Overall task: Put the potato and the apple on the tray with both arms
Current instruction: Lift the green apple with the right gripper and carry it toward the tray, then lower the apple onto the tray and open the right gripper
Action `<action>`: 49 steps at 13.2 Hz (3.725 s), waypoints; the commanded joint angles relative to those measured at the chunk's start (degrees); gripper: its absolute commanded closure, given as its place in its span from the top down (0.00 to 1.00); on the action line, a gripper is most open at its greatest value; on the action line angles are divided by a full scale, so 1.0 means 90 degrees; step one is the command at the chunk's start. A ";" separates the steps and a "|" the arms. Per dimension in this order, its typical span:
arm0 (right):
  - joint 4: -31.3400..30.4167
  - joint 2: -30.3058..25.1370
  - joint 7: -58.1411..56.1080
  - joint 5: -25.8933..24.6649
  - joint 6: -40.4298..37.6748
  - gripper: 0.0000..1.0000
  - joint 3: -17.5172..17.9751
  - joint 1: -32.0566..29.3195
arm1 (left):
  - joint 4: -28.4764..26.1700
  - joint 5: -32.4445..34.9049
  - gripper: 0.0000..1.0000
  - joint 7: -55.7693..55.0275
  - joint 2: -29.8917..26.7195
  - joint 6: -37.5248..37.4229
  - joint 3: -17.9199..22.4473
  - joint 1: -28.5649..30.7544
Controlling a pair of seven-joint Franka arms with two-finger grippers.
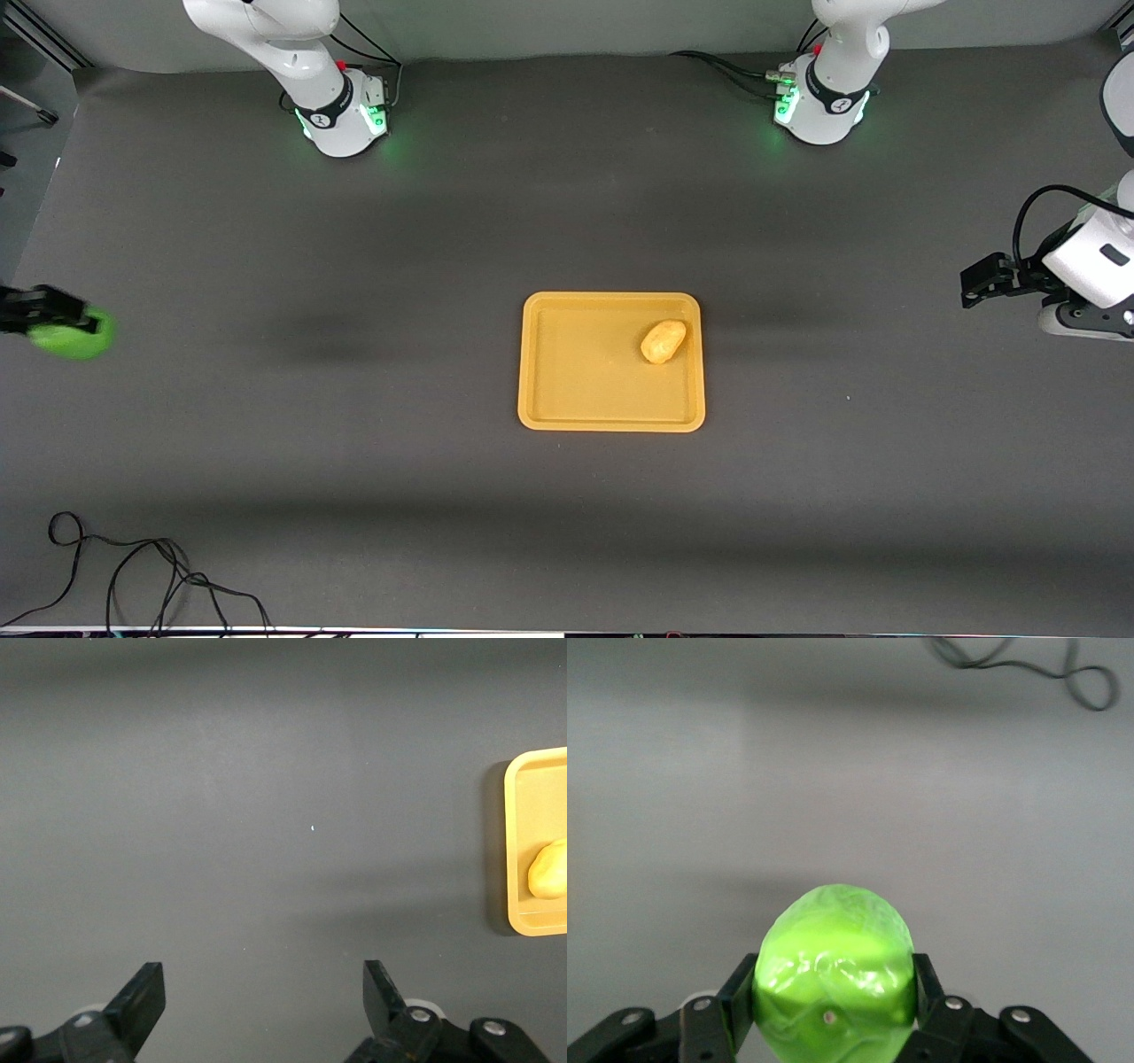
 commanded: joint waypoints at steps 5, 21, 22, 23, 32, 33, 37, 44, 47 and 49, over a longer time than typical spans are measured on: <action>0.1016 0.0778 0.3550 -0.0149 -0.0078 0.54 0.0008 0.3097 | -0.0204 -0.0072 0.99 0.0079 -0.0136 0.0075 0.0043 -0.0113; 0.3833 0.5164 0.6963 0.0329 0.1862 0.55 0.0330 0.5445 | -0.0194 -0.0248 0.99 0.0089 -0.0068 0.0074 0.0053 -0.0114; 0.3833 0.5331 0.6993 0.0320 0.2107 0.54 0.0330 0.5445 | -0.0194 -0.0248 0.99 0.0089 -0.0058 0.0075 0.0053 -0.0114; 0.3833 0.5448 0.7003 0.0319 0.2226 0.55 0.0311 0.5445 | -0.0194 -0.0238 0.99 0.0089 -0.0058 0.0084 0.0053 -0.0104; 0.3764 0.5879 0.7003 0.0222 0.2890 0.56 0.0262 0.5348 | -0.0184 -0.0238 0.99 0.0079 0.0000 0.0123 0.0053 -0.0123; 0.3764 0.5898 0.7003 0.0222 0.2920 0.56 0.0252 0.5348 | -0.0184 -0.0238 0.99 0.0089 0.0000 0.0123 0.0062 -0.0114; 0.3764 0.5899 0.6993 0.0222 0.2930 0.56 0.0154 0.5348 | -0.0174 -0.0248 0.99 0.0079 0.0000 0.0123 0.0053 -0.0123; 0.3706 0.5879 0.7013 0.0241 0.2920 1.00 0.0106 0.5280 | -0.0174 -0.0238 0.99 0.0089 0.0010 0.0104 0.0062 -0.0114; 0.3784 0.5306 0.7081 0.0280 0.2348 1.00 0.0106 0.5279 | -0.0165 -0.0248 0.99 0.0080 0.0000 0.0065 0.0053 -0.0114; 0.3813 0.4623 0.7072 0.0300 0.1440 1.00 0.0067 0.5260 | -0.0165 -0.0248 0.99 0.0079 -0.0009 0.0055 0.0053 -0.0114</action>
